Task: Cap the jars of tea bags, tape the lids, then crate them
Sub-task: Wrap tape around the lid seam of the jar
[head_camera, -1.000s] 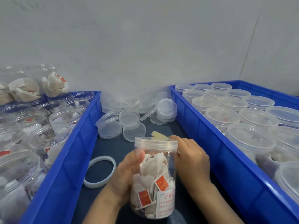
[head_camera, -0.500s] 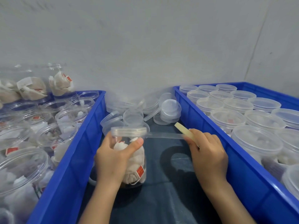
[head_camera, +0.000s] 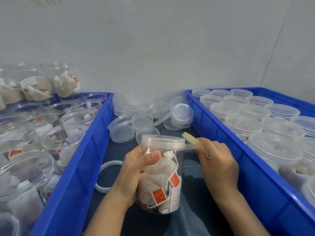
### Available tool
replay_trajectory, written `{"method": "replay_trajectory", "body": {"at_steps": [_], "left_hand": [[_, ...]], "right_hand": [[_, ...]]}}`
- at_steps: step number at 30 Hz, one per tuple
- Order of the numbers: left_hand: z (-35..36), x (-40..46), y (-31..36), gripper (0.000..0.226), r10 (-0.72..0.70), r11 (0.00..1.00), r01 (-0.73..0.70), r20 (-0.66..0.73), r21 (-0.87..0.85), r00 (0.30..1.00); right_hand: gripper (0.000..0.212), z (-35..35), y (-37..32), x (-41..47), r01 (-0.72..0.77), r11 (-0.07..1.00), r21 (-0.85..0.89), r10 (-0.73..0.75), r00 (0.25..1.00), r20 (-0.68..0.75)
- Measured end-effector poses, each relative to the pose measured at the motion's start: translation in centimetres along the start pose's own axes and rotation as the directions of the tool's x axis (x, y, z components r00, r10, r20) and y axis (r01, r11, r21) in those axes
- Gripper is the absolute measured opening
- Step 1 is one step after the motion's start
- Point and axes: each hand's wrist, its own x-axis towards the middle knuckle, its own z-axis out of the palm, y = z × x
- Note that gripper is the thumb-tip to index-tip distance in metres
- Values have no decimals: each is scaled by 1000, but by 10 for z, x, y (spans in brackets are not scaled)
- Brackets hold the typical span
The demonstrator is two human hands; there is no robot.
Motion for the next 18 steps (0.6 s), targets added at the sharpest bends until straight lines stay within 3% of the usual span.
{"method": "replay_trajectory", "body": {"at_steps": [4,6,13,15,18], "left_hand": [[5,-1,-4,70,-48,992,70,203,-101,978],[9,-2,-5,62,-56,995,79,294,-65,954],[16,-1,-5,65,-6,999,-10,337,45,941],[18,0,-7,71,26,996,-52,323,75,946],[17,0,-8,114,11,987,-39,178,157,984]], "right_hand": [[19,-2,-12,-2,-17,1000,17,16,998,54],[20,-4,-20,-5,-22,1000,21,20,994,108],[23,-10,-29,-7,-60,995,79,46,985,164],[20,-10,-28,-7,-85,994,68,72,982,172],[16,-10,-26,-4,-155,988,6,153,975,161]]}}
